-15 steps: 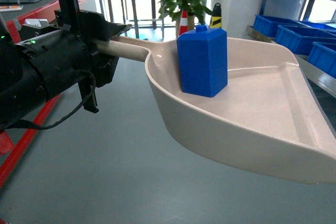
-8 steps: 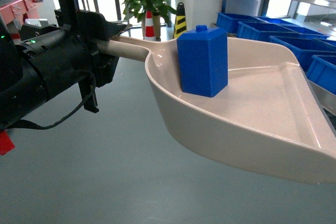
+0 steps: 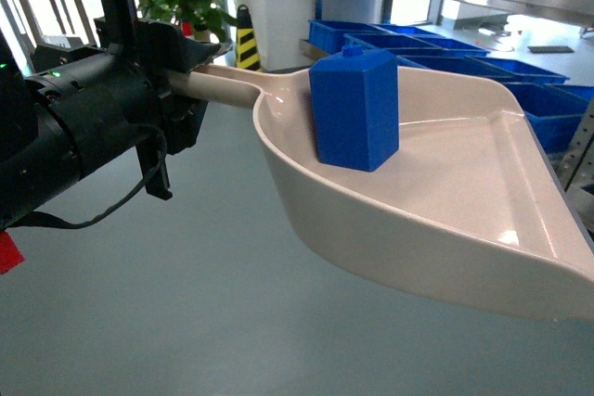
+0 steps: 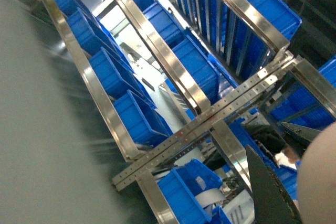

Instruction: Place part in tray to right shelf

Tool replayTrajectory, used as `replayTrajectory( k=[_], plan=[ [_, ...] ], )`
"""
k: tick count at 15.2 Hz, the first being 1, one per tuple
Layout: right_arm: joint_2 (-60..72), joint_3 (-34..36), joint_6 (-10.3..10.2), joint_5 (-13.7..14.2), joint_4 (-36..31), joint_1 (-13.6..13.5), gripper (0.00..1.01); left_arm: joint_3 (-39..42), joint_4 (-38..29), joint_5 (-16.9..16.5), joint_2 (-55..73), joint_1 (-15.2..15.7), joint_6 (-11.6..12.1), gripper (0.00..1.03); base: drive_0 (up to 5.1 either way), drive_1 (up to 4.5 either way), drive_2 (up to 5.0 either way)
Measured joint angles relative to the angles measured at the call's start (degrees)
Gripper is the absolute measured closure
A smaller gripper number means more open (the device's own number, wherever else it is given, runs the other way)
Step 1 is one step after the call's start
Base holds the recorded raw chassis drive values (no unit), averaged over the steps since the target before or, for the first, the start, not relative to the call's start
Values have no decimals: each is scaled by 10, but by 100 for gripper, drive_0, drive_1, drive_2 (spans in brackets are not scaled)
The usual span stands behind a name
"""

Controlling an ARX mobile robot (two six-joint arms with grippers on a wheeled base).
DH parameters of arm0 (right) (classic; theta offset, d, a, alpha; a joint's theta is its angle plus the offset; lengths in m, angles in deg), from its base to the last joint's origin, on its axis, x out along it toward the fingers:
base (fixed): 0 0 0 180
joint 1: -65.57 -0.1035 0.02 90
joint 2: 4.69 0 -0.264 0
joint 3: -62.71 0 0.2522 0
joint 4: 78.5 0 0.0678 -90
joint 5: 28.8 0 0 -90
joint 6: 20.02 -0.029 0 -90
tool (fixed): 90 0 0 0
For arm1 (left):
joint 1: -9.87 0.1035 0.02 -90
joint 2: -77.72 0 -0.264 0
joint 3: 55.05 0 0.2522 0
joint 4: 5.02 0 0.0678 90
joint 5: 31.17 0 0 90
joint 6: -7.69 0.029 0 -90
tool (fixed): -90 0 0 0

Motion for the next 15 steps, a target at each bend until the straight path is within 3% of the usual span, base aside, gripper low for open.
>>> replayTrajectory(
  k=[15],
  plan=[
    [0,0,0,0,0,0,3,0,-1,0,0,0,0,91,-172,-172,-172]
  ],
)
